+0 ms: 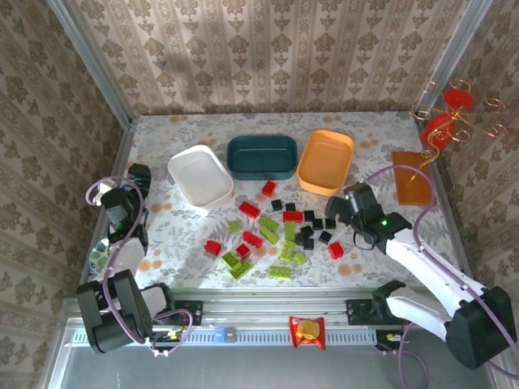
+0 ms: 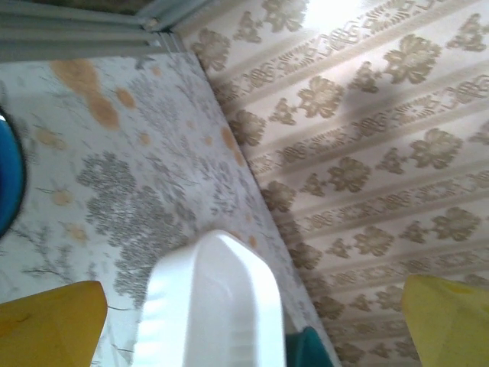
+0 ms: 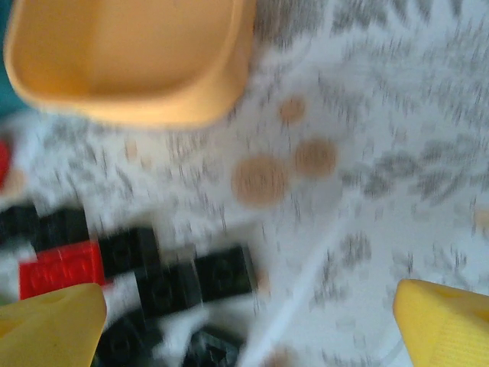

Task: Sort the legos into containers by color
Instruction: Pick up the lego from the bottom-center of the table.

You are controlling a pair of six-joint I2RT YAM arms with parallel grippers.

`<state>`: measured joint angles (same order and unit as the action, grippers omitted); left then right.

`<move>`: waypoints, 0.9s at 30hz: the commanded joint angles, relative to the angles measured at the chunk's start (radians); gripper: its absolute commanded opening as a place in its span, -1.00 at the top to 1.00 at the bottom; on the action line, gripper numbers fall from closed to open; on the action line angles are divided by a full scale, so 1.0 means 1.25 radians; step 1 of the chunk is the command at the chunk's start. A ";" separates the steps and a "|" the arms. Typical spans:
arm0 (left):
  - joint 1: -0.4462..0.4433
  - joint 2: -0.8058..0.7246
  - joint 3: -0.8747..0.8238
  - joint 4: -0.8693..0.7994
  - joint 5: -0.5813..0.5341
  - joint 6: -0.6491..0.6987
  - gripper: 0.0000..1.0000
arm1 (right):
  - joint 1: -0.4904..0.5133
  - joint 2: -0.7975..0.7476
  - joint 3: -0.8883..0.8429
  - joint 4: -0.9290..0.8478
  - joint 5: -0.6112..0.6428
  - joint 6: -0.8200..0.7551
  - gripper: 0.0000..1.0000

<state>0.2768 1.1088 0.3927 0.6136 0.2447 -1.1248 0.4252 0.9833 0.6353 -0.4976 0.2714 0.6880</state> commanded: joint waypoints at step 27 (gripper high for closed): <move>-0.549 -0.229 0.317 -0.782 -0.349 0.468 -1.00 | 0.192 0.134 -0.070 -0.054 -0.064 0.031 -0.40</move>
<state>-0.4080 0.8253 0.7467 -0.3157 -0.1658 -0.5880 0.6388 1.1240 0.5499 -0.5541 0.2111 0.7357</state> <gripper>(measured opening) 0.999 0.699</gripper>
